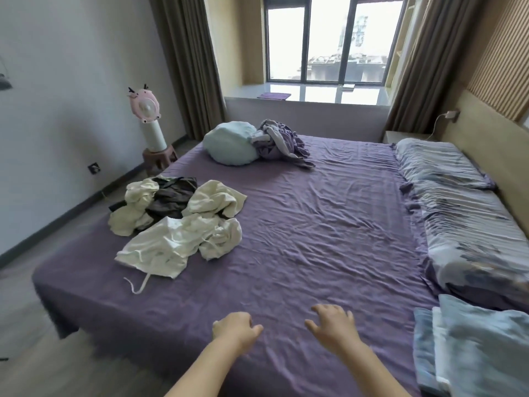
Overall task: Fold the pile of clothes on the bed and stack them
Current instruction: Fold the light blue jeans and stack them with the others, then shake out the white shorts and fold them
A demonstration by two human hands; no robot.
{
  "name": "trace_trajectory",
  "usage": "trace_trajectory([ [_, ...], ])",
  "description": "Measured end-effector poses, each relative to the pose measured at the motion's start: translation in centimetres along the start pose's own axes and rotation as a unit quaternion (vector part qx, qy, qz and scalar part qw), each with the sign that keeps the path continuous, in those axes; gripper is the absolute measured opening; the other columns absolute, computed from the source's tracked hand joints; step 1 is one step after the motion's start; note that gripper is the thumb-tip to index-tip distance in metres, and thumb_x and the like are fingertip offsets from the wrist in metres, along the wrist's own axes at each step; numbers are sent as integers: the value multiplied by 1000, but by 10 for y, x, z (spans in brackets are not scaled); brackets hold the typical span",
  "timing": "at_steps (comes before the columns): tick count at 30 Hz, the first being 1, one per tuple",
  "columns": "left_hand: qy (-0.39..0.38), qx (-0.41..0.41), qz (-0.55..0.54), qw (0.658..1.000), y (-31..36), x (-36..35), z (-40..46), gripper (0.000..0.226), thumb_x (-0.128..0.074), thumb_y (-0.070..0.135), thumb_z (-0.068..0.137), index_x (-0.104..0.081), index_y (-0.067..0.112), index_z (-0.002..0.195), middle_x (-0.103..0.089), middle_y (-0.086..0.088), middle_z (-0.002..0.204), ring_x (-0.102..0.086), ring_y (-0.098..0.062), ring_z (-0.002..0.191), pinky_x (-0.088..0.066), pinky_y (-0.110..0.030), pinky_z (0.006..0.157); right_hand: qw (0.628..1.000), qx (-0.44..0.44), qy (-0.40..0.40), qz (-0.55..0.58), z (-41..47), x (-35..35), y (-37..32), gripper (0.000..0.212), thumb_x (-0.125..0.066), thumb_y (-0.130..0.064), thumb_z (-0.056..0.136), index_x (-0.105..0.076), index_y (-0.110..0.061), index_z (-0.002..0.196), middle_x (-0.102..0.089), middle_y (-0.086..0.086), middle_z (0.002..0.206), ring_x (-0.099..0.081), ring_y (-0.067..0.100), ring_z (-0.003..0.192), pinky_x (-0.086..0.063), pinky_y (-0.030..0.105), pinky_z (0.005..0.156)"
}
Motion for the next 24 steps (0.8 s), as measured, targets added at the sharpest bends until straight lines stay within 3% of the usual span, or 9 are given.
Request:
trace_trajectory([
  [9, 19, 62, -59, 996, -100, 32, -9, 43, -44, 57, 90, -60, 27, 117, -60, 4, 127, -55, -18, 118, -36, -32, 102, 995, 81, -31, -58, 19, -8, -114, 48, -43, -53, 93, -45, -29, 134, -48, -1, 138, -37, 20, 133, -22, 44, 111],
  [19, 20, 131, -110, 985, -164, 73, 25, 42, -44, 55, 91, -60, 27, 118, -60, 2, 128, -55, -20, 118, -37, -34, 101, 979, 175, -53, -93, 97, 2, -212, 50, -44, -52, 94, -41, -28, 138, -48, -3, 139, -38, 23, 132, -27, 43, 108],
  [24, 28, 149, -143, 978, -185, 96, 64, 39, -45, 54, 92, -62, 27, 114, -62, 5, 123, -58, -18, 113, -42, -29, 93, 971, 222, -56, -75, 148, 5, -249, 57, -43, -46, 96, -29, -25, 147, -44, -3, 143, -39, 20, 133, -30, 37, 107],
])
Point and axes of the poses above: each hand's wrist, its own z-axis towards the middle knuckle, its own x-axis out of the back of the hand, y = z × x, the point moved 2 cm from there along z, towards the middle knuckle
